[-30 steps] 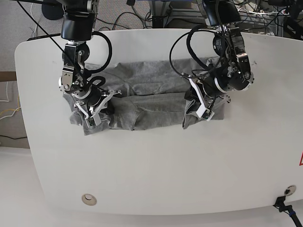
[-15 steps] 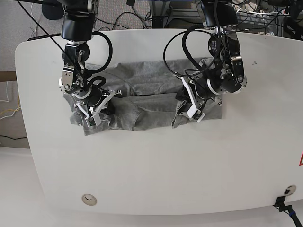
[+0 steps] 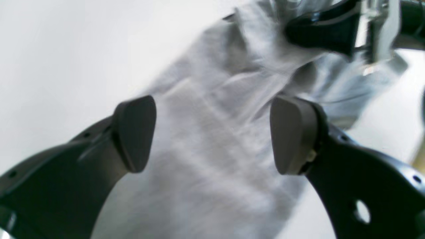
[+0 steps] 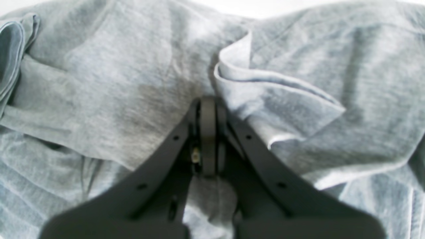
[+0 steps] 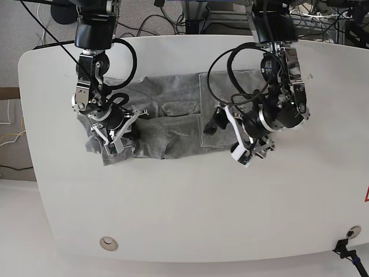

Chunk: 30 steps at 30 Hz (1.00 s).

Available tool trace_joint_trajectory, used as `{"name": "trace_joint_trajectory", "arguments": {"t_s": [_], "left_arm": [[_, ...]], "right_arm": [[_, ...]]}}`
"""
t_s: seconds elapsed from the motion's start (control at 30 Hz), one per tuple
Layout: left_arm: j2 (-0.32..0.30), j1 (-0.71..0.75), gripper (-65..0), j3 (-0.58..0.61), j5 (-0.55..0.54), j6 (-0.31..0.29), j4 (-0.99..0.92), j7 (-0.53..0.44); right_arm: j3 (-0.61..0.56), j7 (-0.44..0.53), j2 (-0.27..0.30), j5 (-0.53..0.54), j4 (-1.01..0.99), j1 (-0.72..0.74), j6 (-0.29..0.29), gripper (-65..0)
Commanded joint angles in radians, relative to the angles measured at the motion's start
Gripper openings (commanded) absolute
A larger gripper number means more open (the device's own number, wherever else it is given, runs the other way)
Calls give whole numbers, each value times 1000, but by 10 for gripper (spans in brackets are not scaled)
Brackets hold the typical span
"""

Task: Fold the T-shirt properly
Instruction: 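Release the left gripper and regrasp the strip end with the right gripper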

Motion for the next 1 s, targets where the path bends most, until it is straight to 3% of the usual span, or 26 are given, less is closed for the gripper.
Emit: {"name": "trace_joint_trajectory", "arguments": {"t_s": [0.0, 0.17, 0.4, 0.57, 0.63, 0.73, 0.87, 0.97], "left_arm": [[-76, 3, -144, -6, 53, 2, 11, -27], [-194, 60, -144, -6, 60, 2, -21, -79], [-234, 106, -160, -9, 61, 2, -148, -182], [-243, 118, -160, -9, 63, 2, -200, -219], [-259, 118, -160, -9, 61, 2, -203, -219], [-262, 117, -160, -12, 61, 2, -205, -220], [-283, 117, -160, -14, 61, 2, -205, -220], [-285, 117, -160, -14, 61, 2, -202, -220]], "right_arm": [[-1, -37, 4, -24, 35, 6, -1, -650], [-3, -56, 4, -24, 147, 9, -9, -650], [8, -157, 4, -22, 365, 43, -9, -278], [203, -220, -9, 21, 406, 45, -1, -10], [269, -223, -1, 73, 373, 43, -1, 0], [321, -223, 70, 180, 258, 43, -1, 0], [328, -223, 183, 420, 64, 37, -1, 0], [328, -215, 252, 541, -85, 35, 0, 0]]}}
